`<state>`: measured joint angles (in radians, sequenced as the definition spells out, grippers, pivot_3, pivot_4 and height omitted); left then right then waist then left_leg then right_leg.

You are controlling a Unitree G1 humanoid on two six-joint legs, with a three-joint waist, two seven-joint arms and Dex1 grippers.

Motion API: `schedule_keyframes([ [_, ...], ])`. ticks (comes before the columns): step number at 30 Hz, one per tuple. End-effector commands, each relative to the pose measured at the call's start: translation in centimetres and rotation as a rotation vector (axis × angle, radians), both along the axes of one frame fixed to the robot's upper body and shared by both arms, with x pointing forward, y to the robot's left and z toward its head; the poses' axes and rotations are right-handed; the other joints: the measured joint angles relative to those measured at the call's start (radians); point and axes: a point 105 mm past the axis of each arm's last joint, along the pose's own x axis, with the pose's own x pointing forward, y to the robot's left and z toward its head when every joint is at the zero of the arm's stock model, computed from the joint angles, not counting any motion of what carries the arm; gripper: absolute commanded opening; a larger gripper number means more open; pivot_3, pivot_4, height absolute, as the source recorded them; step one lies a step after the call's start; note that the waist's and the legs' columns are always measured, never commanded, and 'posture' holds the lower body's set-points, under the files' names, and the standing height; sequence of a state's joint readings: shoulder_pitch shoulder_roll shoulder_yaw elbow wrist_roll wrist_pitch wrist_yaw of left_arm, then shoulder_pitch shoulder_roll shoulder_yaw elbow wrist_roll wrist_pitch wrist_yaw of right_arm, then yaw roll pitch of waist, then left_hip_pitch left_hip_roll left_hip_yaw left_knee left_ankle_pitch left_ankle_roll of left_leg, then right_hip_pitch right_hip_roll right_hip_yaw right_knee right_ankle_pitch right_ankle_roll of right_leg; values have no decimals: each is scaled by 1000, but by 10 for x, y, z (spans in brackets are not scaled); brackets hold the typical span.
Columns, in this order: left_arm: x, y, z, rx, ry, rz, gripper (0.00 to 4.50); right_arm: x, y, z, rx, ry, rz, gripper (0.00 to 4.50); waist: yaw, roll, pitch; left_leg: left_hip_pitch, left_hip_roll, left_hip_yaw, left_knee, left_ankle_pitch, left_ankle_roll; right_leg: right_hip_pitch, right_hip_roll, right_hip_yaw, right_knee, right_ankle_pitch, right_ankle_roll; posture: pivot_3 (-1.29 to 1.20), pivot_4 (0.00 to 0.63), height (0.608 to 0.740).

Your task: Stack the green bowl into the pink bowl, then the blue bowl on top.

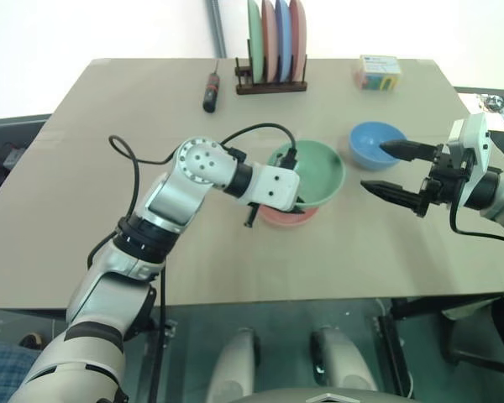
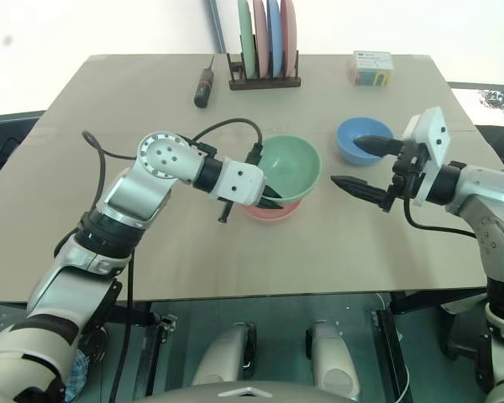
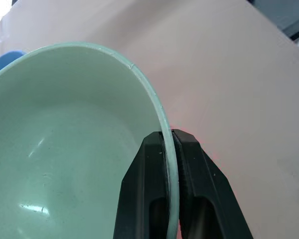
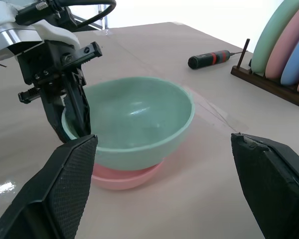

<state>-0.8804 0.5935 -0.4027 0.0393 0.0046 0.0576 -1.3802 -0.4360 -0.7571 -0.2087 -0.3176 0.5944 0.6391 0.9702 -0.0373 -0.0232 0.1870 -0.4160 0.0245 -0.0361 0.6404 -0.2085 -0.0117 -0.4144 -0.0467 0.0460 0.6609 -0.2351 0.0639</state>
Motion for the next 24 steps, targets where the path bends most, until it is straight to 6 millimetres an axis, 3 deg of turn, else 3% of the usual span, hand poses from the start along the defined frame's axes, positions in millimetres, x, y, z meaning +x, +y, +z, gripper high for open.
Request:
schedule_keyframes([
  [1, 2, 1, 9, -42, -40, 20, 2444, -6, -1, 11, -7, -57, 0, 4500, 0, 0, 0, 0, 0, 0, 0, 0, 0, 0, 0, 0, 0, 0, 0, 0, 150, 740],
  [5, 10, 4, 23, -189, 43, 111, 4242, -1, -6, 7, -36, -54, -33, 4500, 1, 0, 0, 0, 0, 0, 0, 0, 0, 0, 0, 0, 0, 0, 0, 0, 150, 740],
  [6, 11, 6, 30, -259, 72, 131, 4455, 4, -9, 4, -66, -52, -58, 4500, 0, 0, 0, 0, 0, 0, 0, 0, 0, 0, 0, 0, 0, 0, 0, 0, 150, 740],
  [8, 14, 13, 41, -392, 112, 178, 4455, 15, -18, -5, -139, -52, -118, 4500, -1, 0, 0, 0, 0, 0, 1, 0, 0, 0, 0, 0, 0, -1, 1, 0, 150, 740],
  [11, 14, 30, 40, -520, 137, 255, 4455, 32, -30, -16, -229, -42, -198, 4500, -6, 0, 0, 1, 0, 0, 1, 0, 0, 0, 0, 0, 1, -2, 3, 0, 150, 740],
  [17, -16, 53, 37, -748, 306, 322, 4455, 68, -37, -26, -335, -25, -261, 4500, -5, 1, 0, 0, 1, 1, 1, 0, 0, -1, 0, 1, 1, 0, 0, 0, 150, 740],
  [21, -32, 69, 34, -835, 385, 382, 4455, 92, -33, -29, -383, -34, -262, 4500, -2, 1, 0, 1, 1, 1, 2, 0, 0, 0, 0, 1, 1, 0, 0, 0, 150, 740],
  [24, -47, 91, 39, -971, 446, 442, 4455, 112, -20, -35, -386, -9, -238, 4500, -9, 1, 0, 1, 1, 1, 2, 0, 0, 0, 0, 1, 1, 0, 0, 0, 150, 740],
])
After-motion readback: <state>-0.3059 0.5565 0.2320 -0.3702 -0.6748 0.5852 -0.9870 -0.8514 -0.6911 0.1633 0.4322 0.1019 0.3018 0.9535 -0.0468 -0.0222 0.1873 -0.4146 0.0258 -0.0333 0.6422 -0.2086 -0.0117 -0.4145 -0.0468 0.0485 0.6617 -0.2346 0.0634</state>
